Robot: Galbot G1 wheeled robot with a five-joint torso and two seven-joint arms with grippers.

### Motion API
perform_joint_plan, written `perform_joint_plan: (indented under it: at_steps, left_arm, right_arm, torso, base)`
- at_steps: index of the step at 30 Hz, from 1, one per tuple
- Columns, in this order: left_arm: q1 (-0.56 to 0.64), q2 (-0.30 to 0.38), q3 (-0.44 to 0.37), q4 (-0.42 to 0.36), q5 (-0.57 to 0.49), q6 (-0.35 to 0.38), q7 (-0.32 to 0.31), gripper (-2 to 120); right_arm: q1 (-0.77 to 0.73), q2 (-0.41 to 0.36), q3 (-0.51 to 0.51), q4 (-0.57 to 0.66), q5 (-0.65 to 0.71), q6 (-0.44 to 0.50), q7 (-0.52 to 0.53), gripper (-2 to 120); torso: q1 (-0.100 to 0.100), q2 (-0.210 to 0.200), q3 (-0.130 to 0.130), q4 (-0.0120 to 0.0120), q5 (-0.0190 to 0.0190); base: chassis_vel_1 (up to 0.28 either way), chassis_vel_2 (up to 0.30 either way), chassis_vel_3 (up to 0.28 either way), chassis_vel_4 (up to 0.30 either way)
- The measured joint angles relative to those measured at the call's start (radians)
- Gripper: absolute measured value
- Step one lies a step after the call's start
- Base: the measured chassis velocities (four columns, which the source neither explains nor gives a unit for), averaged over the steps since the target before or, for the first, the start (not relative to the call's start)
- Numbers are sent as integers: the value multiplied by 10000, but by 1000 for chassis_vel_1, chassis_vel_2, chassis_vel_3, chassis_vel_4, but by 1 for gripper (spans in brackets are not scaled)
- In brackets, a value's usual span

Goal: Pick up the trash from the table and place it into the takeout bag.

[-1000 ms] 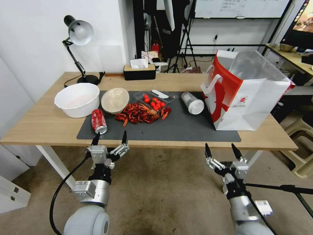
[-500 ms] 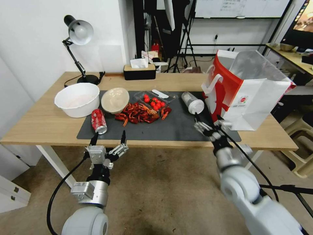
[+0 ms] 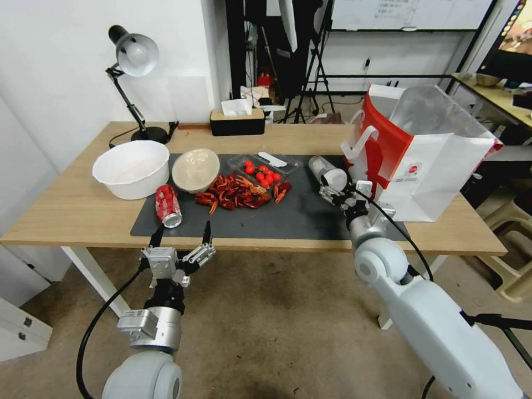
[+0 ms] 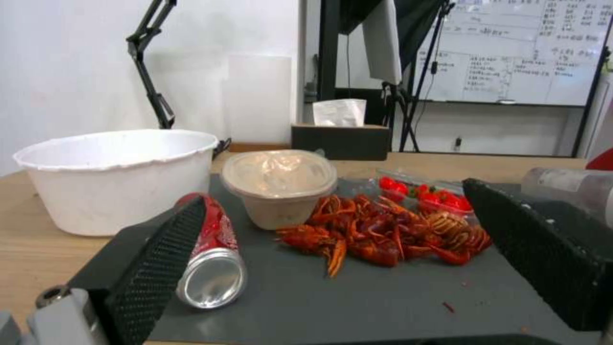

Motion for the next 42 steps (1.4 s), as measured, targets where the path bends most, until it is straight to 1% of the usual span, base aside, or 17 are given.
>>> perform_joint_plan:
  at_steps: [23,25,26,27,28,29,30,33,42]
  left_arm:
    - [-68,0,-38,70,-84,-29,-25,100]
    - [-71,0,-42,70,-89,-29,-28,100]
    - [-74,0,-49,69,-93,-30,-29,100]
    - [-74,0,-49,69,-93,-30,-29,100]
    - [-74,0,-52,67,-94,-31,-30,100]
    - [-78,0,-53,65,-96,-31,-30,100]
    - [-78,0,-53,65,-96,-31,-30,100]
    - [-80,0,-42,60,-96,-35,-32,100]
    - [-70,0,-23,56,-94,-57,-32,100]
  right_arm:
    - [1188,530,-581,-1634,-41,-31,21,100]
    - [1255,571,-617,-1746,-41,-67,58,98]
    - [1263,582,-643,-1774,-43,-82,68,95]
    - [1263,582,-643,-1774,-43,-82,68,95]
    - [1264,590,-664,-1790,-44,-98,74,92]
    - [1264,604,-684,-1793,-45,-124,94,87]
    - [1264,604,-684,-1793,-45,-124,94,87]
    - [1235,625,-712,-1786,-46,-155,118,76]
    - [1151,635,-712,-1699,-51,-198,153,74]
  torso:
    - [-1,1,0,1,0]
    - [0,1,0,1,0]
    - [-1,1,0,0,0]
    - [-1,1,0,0,0]
    - [-1,1,0,0,0]
    - [-1,1,-1,0,1]
    - [-1,1,-1,0,1]
    - [-1,3,-2,0,-1]
    - [-2,3,-2,0,0]
  base:
    - [0,0,0,0]
    - [0,0,0,0]
    - [0,0,0,0]
    - [0,0,0,0]
    - [0,0,0,0]
    - [0,0,0,0]
    - [0,0,0,0]
    - [0,0,0,0]
    - [0,0,0,0]
